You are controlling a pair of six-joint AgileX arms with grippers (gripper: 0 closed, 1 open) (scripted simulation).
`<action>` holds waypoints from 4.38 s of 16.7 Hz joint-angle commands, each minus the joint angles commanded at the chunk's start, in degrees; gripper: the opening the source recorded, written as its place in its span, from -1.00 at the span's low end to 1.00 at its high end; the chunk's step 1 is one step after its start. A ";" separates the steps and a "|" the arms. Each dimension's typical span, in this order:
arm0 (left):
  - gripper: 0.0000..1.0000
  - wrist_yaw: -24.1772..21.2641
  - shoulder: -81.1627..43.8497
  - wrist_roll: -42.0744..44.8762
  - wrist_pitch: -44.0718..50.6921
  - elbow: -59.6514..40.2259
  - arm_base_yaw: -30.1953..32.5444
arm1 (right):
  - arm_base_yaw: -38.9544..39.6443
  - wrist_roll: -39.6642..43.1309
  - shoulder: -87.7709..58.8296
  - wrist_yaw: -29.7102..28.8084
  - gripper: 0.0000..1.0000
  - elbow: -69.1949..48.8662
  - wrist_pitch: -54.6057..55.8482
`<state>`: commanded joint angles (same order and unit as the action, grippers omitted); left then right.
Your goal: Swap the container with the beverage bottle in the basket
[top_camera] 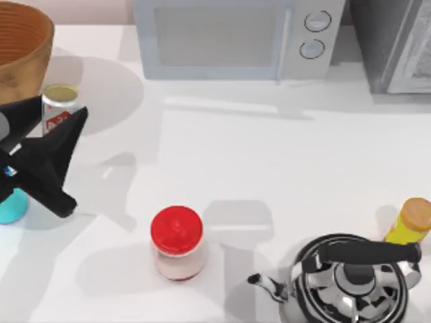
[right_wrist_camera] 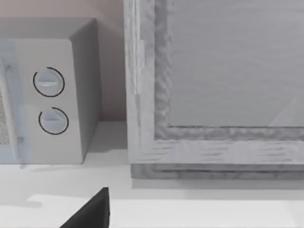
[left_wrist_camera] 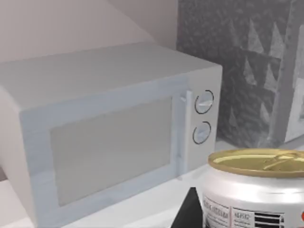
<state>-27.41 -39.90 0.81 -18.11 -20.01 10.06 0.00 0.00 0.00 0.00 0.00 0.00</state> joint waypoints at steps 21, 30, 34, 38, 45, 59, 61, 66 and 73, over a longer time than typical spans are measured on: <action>-1.00 -32.68 -66.34 -1.38 -33.93 -29.37 11.57 | 0.00 0.00 0.00 0.00 1.00 0.00 0.00; -1.00 -41.56 -93.57 -0.82 -49.36 -42.03 13.24 | 0.00 0.00 0.00 0.00 1.00 0.00 0.00; -1.00 -43.23 -103.66 0.13 -55.79 -47.44 12.84 | 0.00 0.00 0.00 0.00 1.00 0.00 0.00; -1.00 -43.00 -106.45 0.64 -57.79 -49.09 12.34 | 0.00 0.00 0.00 0.00 1.00 0.00 0.00; -0.55 -43.00 -106.45 0.64 -57.79 -49.09 12.34 | 0.00 0.00 0.00 0.00 1.00 0.00 0.00; 1.00 -43.00 -106.45 0.64 -57.79 -49.09 12.34 | 0.00 0.00 0.00 0.00 1.00 0.00 0.00; 1.00 -43.00 -106.45 0.64 -57.79 -49.09 12.34 | 0.00 0.00 0.00 0.00 1.00 0.00 0.00; 1.00 -42.54 -105.88 0.64 -57.33 -48.72 12.18 | 0.00 0.00 0.00 0.00 1.00 0.00 0.00; 1.00 -29.01 -85.06 0.73 -42.69 -37.07 5.29 | 0.00 0.00 0.00 0.00 1.00 0.00 0.00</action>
<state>-56.43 -124.96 1.53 -60.80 -57.07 15.35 0.00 0.00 0.00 0.00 0.00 0.00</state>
